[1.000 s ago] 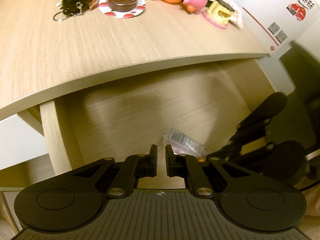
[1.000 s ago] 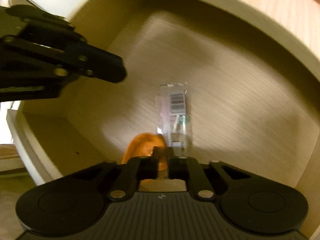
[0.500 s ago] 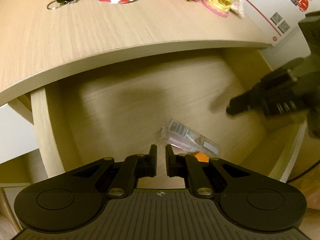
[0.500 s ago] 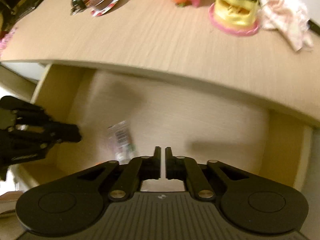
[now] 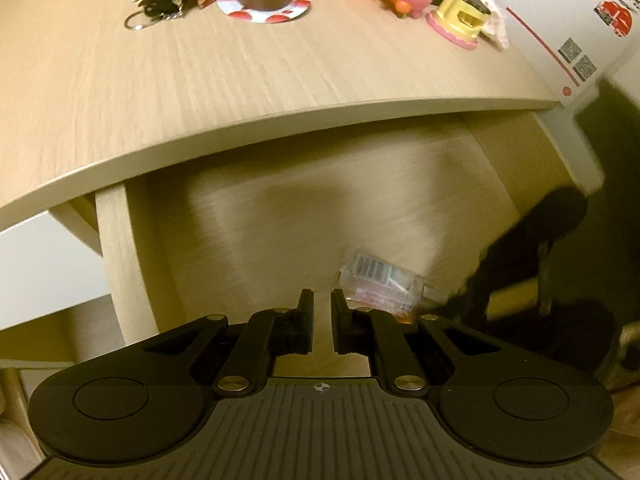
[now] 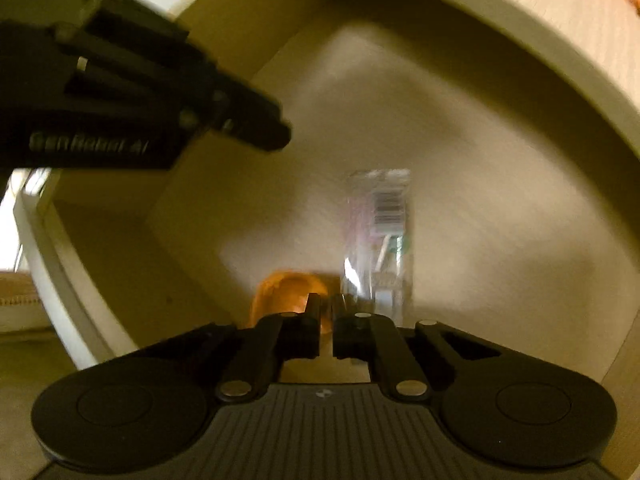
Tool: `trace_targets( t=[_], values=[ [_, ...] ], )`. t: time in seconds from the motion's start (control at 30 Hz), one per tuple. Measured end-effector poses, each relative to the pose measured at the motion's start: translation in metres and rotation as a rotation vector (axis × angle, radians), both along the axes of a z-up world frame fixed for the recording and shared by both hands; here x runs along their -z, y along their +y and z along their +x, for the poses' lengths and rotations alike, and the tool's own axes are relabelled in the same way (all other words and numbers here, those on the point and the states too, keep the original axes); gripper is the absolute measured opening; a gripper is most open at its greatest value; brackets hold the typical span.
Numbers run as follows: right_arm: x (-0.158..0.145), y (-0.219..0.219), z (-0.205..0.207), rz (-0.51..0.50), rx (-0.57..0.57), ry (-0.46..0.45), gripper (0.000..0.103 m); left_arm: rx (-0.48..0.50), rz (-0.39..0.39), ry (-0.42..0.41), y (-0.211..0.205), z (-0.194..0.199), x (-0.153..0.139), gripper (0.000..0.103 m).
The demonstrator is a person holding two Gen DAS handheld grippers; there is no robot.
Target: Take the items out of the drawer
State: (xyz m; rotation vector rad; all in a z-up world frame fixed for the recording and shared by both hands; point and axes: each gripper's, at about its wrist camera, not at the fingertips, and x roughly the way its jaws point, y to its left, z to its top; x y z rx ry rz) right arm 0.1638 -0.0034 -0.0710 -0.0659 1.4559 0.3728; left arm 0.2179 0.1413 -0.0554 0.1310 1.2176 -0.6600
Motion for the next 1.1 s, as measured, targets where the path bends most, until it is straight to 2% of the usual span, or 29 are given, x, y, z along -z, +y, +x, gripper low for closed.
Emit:
trace_targets(
  t=[0.2,0.33,0.43,0.47,0.5,0.53,0.57,0.63,0.77,0.87,0.97,1.1],
  values=[
    [-0.024,-0.046,0.015,0.024,0.184,-0.087,0.001,0.013,0.007,0.017,-0.004,-0.001,0.005,0.01],
    [-0.031,-0.086,0.013,-0.021,0.28,-0.112,0.001,0.093,-0.014,0.051,-0.014,-0.005,0.01,0.01],
    [-0.029,-0.106,0.006,0.001,0.356,-0.082,0.005,0.151,-0.037,0.096,-0.023,-0.009,0.015,0.01],
    [-0.028,-0.109,0.004,0.034,0.369,-0.066,0.016,0.154,-0.037,0.093,-0.024,-0.01,0.015,0.01],
    [-0.028,-0.109,0.001,0.06,0.365,-0.056,0.024,0.15,-0.034,0.089,-0.024,-0.009,0.015,0.01],
    [-0.028,-0.098,0.0,0.076,0.344,-0.055,0.043,0.14,-0.027,0.081,-0.023,-0.008,0.014,0.01],
    [-0.026,-0.091,0.003,0.075,0.309,-0.06,0.051,0.129,-0.015,0.071,-0.021,-0.007,0.013,0.01],
    [-0.024,-0.069,0.001,0.051,0.208,-0.059,0.051,0.103,0.015,0.044,-0.014,-0.003,0.008,0.01],
    [-0.006,-0.033,0.004,-0.012,0.034,0.001,0.052,0.068,0.033,0.028,-0.003,0.001,0.001,0.011],
    [0.005,-0.018,0.004,-0.075,-0.032,0.002,0.05,0.049,0.036,0.031,0.003,0.001,0.0,0.011],
    [0.006,-0.022,0.008,-0.157,-0.013,-0.055,0.046,0.046,0.034,0.04,0.004,-0.001,0.002,0.011],
    [0.003,-0.056,0.017,-0.187,0.127,-0.093,0.046,0.082,0.021,0.05,-0.004,-0.004,0.005,0.011]
  ],
)
